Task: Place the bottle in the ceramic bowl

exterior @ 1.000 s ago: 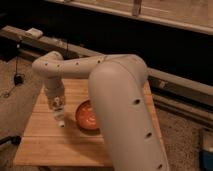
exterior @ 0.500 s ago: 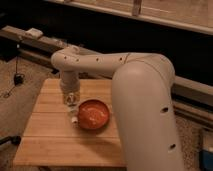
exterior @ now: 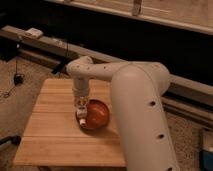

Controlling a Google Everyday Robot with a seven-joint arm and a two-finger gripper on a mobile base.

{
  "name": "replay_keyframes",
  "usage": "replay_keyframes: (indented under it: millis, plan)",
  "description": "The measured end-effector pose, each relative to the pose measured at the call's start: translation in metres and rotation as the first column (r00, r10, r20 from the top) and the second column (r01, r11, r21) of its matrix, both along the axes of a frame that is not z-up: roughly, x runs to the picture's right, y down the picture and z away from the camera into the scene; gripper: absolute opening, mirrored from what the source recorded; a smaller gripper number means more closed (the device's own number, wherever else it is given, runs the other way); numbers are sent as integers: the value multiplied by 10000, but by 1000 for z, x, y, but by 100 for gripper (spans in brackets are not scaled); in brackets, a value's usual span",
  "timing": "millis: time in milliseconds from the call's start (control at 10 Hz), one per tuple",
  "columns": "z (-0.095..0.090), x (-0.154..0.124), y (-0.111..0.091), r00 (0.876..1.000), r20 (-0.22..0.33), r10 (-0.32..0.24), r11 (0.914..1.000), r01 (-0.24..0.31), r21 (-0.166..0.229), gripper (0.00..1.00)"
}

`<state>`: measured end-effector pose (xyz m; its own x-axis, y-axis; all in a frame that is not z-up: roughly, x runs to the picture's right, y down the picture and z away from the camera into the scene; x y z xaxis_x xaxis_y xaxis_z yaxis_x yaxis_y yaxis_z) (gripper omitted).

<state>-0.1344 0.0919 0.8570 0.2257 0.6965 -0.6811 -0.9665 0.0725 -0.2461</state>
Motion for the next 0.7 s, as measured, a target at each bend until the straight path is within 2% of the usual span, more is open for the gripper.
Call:
replay_keyframes:
  millis: [100,300,600,700]
  plan:
    - [7,5,1,9999,-82,76,10000,-76,31,0]
    - [7,14,-7,9996,-124,241,9995,-238,225,0]
    - [-18,30,-31,9986,-60,533,9961,-528,709,0]
    - [-25,36,-36,9981,-19,615,9945,-611,847,5]
